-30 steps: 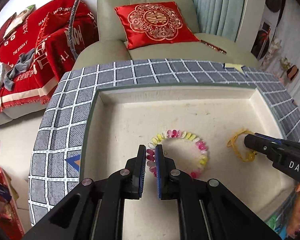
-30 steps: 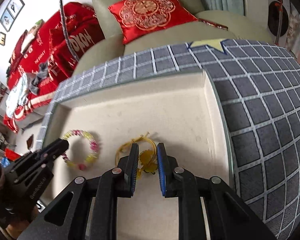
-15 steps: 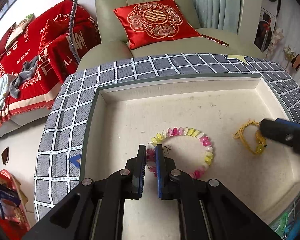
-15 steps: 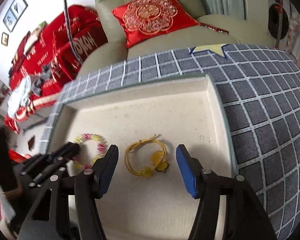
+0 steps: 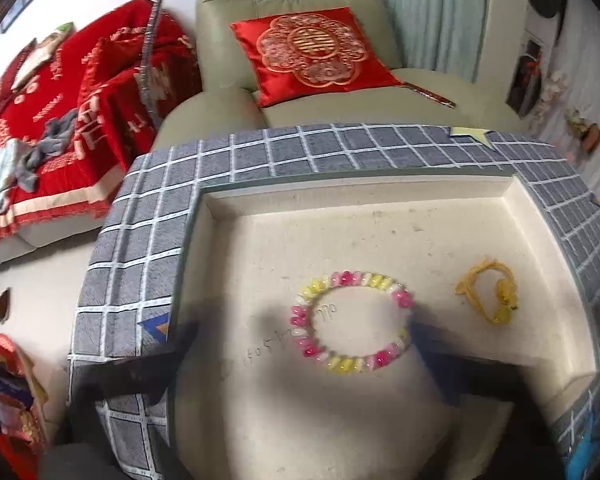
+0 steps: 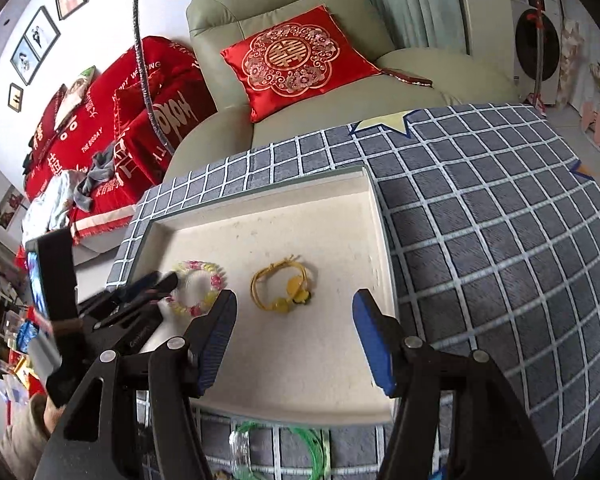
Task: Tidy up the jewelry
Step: 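Move both open tools back toward the jewelry on the tablecloth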
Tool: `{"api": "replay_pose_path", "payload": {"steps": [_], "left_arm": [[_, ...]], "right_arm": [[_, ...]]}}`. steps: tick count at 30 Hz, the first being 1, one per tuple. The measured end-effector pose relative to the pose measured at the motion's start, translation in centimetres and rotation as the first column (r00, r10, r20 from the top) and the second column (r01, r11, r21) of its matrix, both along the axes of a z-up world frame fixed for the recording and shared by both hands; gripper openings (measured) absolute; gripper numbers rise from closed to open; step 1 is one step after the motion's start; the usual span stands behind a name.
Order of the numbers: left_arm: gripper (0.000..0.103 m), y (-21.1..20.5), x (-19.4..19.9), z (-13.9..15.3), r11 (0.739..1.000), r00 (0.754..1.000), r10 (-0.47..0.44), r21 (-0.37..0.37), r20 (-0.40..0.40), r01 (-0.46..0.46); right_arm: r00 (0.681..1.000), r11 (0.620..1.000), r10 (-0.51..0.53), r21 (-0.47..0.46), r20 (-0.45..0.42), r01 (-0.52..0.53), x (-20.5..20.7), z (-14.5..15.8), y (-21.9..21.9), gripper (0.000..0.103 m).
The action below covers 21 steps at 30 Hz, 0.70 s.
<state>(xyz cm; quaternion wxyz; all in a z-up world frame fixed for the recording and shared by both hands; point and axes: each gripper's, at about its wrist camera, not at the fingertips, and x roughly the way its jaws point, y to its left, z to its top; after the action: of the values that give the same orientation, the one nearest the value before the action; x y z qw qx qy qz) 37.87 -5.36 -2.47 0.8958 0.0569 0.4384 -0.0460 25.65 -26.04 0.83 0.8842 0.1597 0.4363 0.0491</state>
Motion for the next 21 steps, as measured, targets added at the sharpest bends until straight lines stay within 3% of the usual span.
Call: {"api": "replay_pose_path", "payload": {"steps": [3,5,10,15,21], "left_arm": [[0.103,-0.3,0.1,-0.2,1.000,1.000,-0.017,0.003,-0.011,0.017],[0.103,-0.2,-0.4,0.3,1.000,1.000,-0.017,-0.001,0.008,0.017],[0.103,0.4,-3.2,3.1,0.998,0.996,-0.052,-0.016,0.076,0.054],[0.103,2.8,-6.8,5.0,0.993,0.994,-0.078,-0.084,0.071,0.084],[0.103,5.5,-11.3,5.1,0.998,0.997,-0.032,-0.054,0.073,0.036]], "right_arm": [[1.000,1.000,0.006,-0.001,-0.010,-0.006,-0.7,0.1,-0.1,0.066],[1.000,1.000,0.014,-0.003,-0.010,-0.014,-1.3,0.2,-0.1,0.072],[0.999,1.000,0.023,0.010,0.030,-0.023,-3.2,1.3,0.2,0.103],[0.995,0.997,-0.006,0.083,0.098,-0.002,-6.3,2.8,-0.2,0.103],[0.999,0.997,0.044,0.065,0.024,-0.045,-8.9,3.3,0.8,0.103]]}}
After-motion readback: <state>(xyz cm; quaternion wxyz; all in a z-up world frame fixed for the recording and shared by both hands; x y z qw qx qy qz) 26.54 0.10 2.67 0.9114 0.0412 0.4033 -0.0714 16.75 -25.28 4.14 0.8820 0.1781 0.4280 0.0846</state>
